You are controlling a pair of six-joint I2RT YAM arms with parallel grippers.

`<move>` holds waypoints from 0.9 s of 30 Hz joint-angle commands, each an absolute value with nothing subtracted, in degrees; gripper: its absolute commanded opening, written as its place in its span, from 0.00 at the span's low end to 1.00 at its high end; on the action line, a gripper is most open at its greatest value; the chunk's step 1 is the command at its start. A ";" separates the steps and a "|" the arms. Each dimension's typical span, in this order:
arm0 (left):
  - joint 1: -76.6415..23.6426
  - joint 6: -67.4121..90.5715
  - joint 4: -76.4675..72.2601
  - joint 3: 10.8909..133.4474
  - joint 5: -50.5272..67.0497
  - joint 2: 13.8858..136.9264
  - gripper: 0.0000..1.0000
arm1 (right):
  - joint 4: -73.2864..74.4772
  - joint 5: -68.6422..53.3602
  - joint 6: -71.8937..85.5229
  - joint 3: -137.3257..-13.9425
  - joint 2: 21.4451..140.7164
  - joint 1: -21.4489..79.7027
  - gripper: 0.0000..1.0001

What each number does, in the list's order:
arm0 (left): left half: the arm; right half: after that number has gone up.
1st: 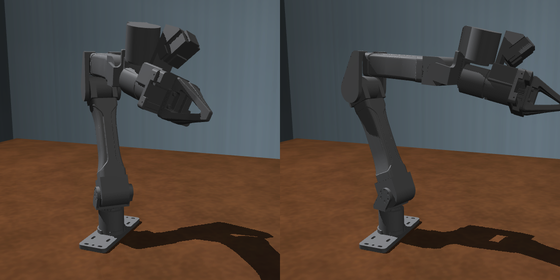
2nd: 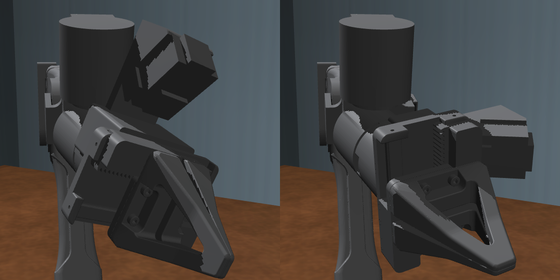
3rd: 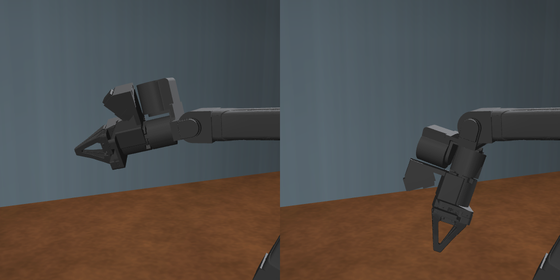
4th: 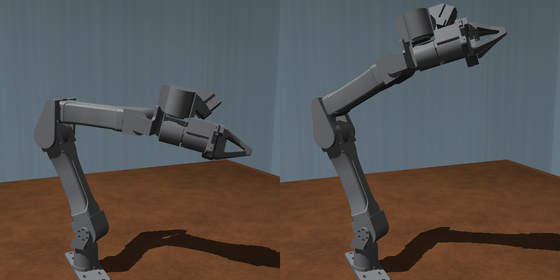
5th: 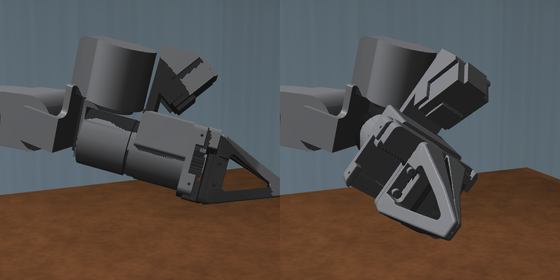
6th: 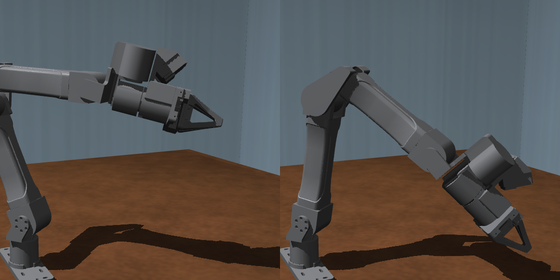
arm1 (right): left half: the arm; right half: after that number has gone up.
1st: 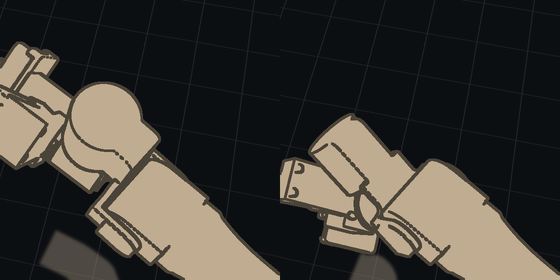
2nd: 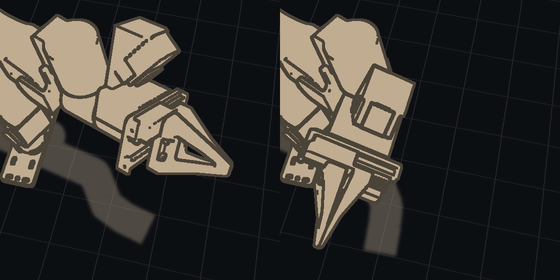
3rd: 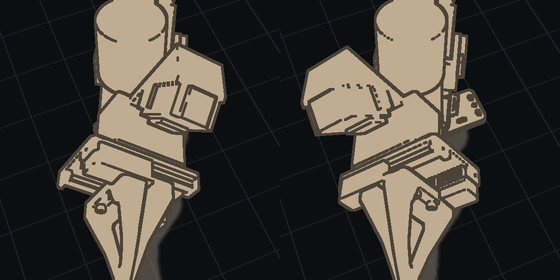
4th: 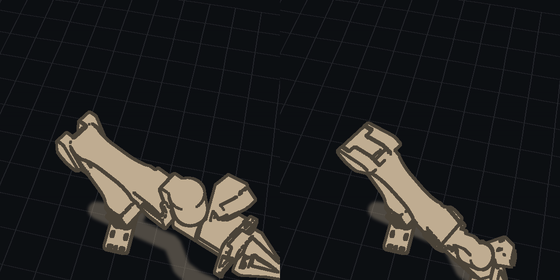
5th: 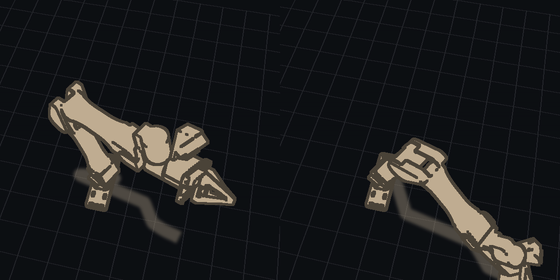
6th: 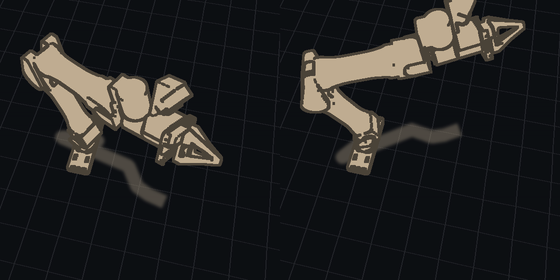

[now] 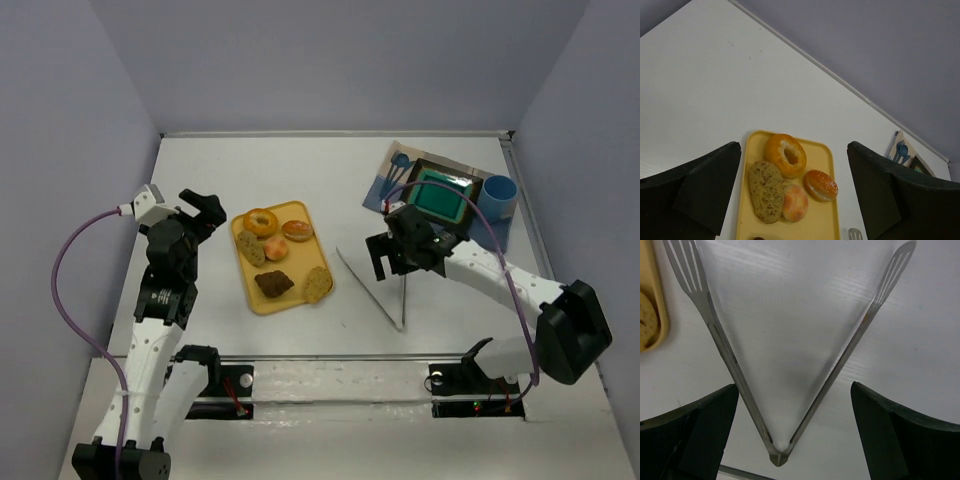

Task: Place the bread

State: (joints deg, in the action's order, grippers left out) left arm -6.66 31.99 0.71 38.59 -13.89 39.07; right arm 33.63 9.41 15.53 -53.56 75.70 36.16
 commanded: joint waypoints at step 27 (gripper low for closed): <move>-6.77 29.79 -2.64 35.51 -19.51 35.16 0.99 | 54.32 10.20 18.63 -64.42 96.15 41.92 1.00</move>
State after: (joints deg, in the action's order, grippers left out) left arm -6.68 30.63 -0.54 36.07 -17.23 36.49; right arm 52.62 11.64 18.02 -62.22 94.98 41.69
